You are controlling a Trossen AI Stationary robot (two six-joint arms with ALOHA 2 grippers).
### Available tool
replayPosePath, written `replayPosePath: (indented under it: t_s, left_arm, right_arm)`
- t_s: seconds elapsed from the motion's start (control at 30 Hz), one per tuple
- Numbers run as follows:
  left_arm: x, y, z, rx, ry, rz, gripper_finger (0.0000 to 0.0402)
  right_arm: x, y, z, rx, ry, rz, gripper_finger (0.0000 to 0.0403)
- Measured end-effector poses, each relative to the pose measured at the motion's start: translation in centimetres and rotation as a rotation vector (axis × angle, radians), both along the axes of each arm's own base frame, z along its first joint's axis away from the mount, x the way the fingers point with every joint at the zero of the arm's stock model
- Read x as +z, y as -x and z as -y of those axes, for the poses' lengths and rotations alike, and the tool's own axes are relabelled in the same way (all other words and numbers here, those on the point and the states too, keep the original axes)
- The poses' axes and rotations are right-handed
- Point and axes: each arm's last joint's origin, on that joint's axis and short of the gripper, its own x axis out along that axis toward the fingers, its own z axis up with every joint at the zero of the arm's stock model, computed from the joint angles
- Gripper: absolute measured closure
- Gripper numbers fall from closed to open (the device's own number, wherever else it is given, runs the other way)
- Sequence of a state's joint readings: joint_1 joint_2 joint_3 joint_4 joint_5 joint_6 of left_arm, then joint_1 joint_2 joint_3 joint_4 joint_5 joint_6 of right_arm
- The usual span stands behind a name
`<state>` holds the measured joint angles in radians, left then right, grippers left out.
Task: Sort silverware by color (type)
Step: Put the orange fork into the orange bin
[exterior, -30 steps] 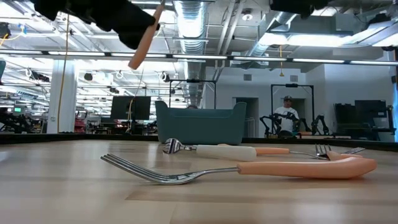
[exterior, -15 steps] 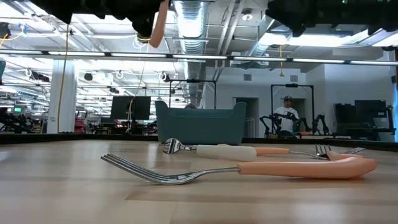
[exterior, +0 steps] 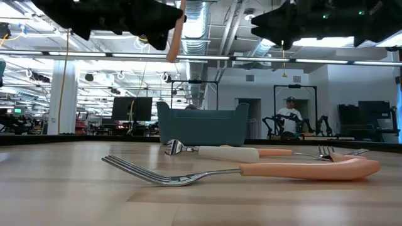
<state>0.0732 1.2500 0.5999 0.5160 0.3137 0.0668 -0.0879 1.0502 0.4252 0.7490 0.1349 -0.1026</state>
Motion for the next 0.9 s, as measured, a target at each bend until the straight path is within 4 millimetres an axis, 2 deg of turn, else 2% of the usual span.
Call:
replayPosePath:
  t_s: [0.3, 0.9]
  left_arm:
    - [-0.6, -0.9, -1.9, 0.001, 0.052, 0.042, 0.0360]
    - [-0.7, -1.0, -1.9, -0.005, 0.028, 0.047, 0.0359]
  right_arm:
    - [-0.5, -2.1, 0.2, 0.004, -0.022, -0.012, 0.0139]
    - [-0.3, -8.5, 0.4, 0.083, -0.042, -0.064, 0.0137]
